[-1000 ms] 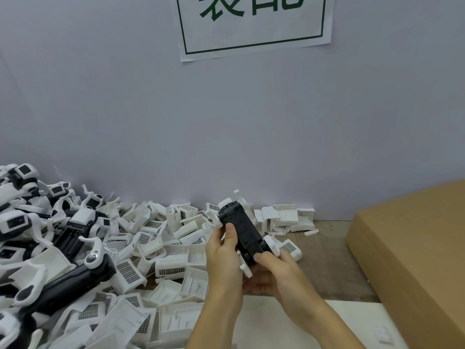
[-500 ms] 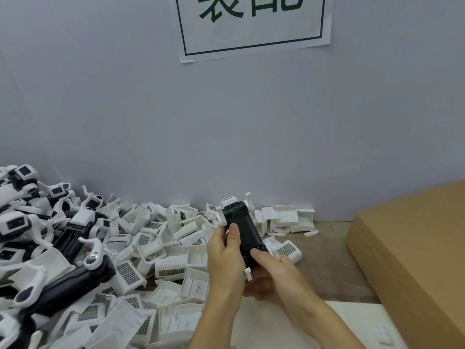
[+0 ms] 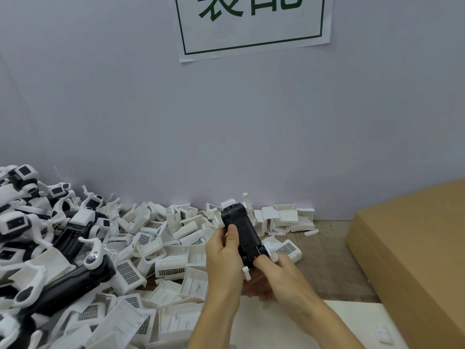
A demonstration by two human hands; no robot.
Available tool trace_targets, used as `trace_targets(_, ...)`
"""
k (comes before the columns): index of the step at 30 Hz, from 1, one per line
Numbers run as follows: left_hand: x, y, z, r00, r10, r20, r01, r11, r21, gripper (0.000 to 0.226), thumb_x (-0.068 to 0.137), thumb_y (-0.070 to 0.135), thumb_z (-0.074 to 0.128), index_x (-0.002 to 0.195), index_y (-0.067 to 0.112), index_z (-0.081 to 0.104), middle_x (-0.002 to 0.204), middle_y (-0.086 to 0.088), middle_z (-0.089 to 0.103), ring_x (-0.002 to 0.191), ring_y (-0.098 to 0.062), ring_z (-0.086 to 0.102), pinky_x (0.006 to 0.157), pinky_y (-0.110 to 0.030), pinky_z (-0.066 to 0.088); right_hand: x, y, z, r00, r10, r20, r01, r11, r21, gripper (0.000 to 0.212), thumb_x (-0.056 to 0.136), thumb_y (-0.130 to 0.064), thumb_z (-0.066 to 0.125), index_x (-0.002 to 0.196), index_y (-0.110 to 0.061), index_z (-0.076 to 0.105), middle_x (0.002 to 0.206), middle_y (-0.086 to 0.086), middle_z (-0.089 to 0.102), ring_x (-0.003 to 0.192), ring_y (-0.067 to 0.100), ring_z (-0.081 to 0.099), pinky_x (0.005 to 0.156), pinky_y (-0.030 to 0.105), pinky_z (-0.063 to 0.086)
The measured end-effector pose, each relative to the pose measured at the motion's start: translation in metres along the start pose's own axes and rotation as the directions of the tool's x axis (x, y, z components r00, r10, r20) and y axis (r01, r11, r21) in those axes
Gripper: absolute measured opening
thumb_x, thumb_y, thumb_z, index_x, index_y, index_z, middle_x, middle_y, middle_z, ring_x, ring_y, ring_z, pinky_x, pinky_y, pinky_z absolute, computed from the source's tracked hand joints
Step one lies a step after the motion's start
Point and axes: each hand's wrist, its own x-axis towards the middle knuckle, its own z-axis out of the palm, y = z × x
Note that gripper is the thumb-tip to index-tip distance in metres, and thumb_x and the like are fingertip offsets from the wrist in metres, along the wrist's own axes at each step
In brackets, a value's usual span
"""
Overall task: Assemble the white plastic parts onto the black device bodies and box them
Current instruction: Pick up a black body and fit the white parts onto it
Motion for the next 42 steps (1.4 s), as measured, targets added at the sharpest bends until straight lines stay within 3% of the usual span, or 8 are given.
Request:
trace_targets(3,-0.002,0.002,0.000,1.000,0.014,0.015,-0.014,1.000,0.021,0.029,0.105,0.029,0.049,0.089,0.022,0.071,0.084,0.000,0.075,0.079,-0.014,0.068,0.079,-0.044,0.055,0.003,0.003,0.000,0.999,0.011,-0.030,-0.013,0.999,-0.046,0.025,0.097,-0.028,0.051,0.080,-0.015,0.063,0.074,0.011,0.076,0.058,0.016,0.068,0.052,0.024,0.044)
trace_targets(7,-0.001,0.001,0.000,1.000,-0.013,0.021,0.013,1.000,0.003,0.029,0.105,0.029,0.049,0.089,0.021,0.071,0.077,0.005,0.074,0.065,-0.002,0.066,0.075,-0.044,0.055,0.002,0.001,0.001,1.000,0.017,-0.026,-0.018,0.999,-0.029,0.026,0.097,-0.034,0.053,0.081,-0.016,0.064,0.074,0.011,0.076,0.061,0.017,0.069,0.055,0.026,0.044)
trace_targets(12,0.001,0.000,0.001,1.000,-0.012,0.008,0.013,0.999,-0.030,0.027,0.106,0.023,0.048,0.091,0.019,0.071,0.077,0.003,0.074,0.066,-0.003,0.068,0.054,-0.018,0.052,0.003,0.001,0.000,0.998,0.026,-0.060,-0.025,0.999,0.023,0.023,0.094,-0.033,0.057,0.077,-0.022,0.067,0.078,0.008,0.076,0.078,0.028,0.073,0.060,0.028,0.048)
trace_targets(16,0.000,0.002,0.000,0.998,-0.053,0.019,0.054,0.998,-0.021,0.029,0.106,0.029,0.049,0.088,0.021,0.070,0.076,0.004,0.072,0.071,-0.009,0.067,0.077,-0.048,0.056,-0.001,-0.001,-0.001,0.999,0.029,-0.023,-0.028,0.999,0.032,0.026,0.094,-0.027,0.055,0.071,-0.020,0.065,0.077,0.013,0.075,0.067,0.022,0.070,0.055,0.024,0.046)
trace_targets(21,-0.001,0.003,-0.001,0.998,-0.053,0.029,0.053,0.998,-0.024,0.028,0.105,0.031,0.049,0.089,0.023,0.070,0.074,0.006,0.072,0.068,-0.008,0.067,0.080,-0.053,0.055,0.001,0.000,-0.001,0.999,0.048,0.008,-0.048,0.998,0.036,0.022,0.097,-0.025,0.050,0.084,-0.011,0.063,0.081,0.017,0.076,0.065,0.022,0.068,0.057,0.026,0.044)
trace_targets(34,0.000,-0.003,-0.002,1.000,-0.003,0.030,0.003,1.000,0.008,0.029,0.104,0.032,0.050,0.089,0.021,0.072,0.074,0.005,0.073,0.069,-0.012,0.067,0.073,-0.040,0.053,-0.001,-0.001,-0.001,1.000,0.022,-0.015,-0.023,0.999,-0.045,0.022,0.097,-0.025,0.052,0.079,-0.015,0.062,0.072,0.010,0.075,0.056,0.014,0.065,0.054,0.024,0.043)
trace_targets(39,0.005,-0.003,-0.004,0.991,-0.115,0.063,0.125,0.971,-0.202,0.024,0.100,0.032,0.058,0.109,0.014,0.070,0.102,-0.020,0.074,0.094,-0.037,0.067,0.090,-0.054,0.052,-0.002,-0.003,-0.001,1.000,-0.001,-0.005,0.001,0.999,0.040,0.027,0.097,-0.027,0.055,0.077,-0.019,0.070,0.072,0.008,0.073,0.062,0.016,0.065,0.054,0.023,0.046)
trace_targets(42,0.009,-0.004,-0.003,0.979,-0.192,0.067,0.202,0.891,-0.405,0.034,0.096,0.027,0.064,0.123,0.009,0.058,0.097,-0.017,0.075,0.090,-0.034,0.071,0.079,-0.049,0.059,0.001,0.000,-0.003,0.998,-0.060,-0.026,0.062,0.994,0.095,0.023,0.098,-0.027,0.054,0.087,-0.030,0.074,0.088,0.002,0.074,0.082,0.017,0.070,0.071,0.029,0.055)
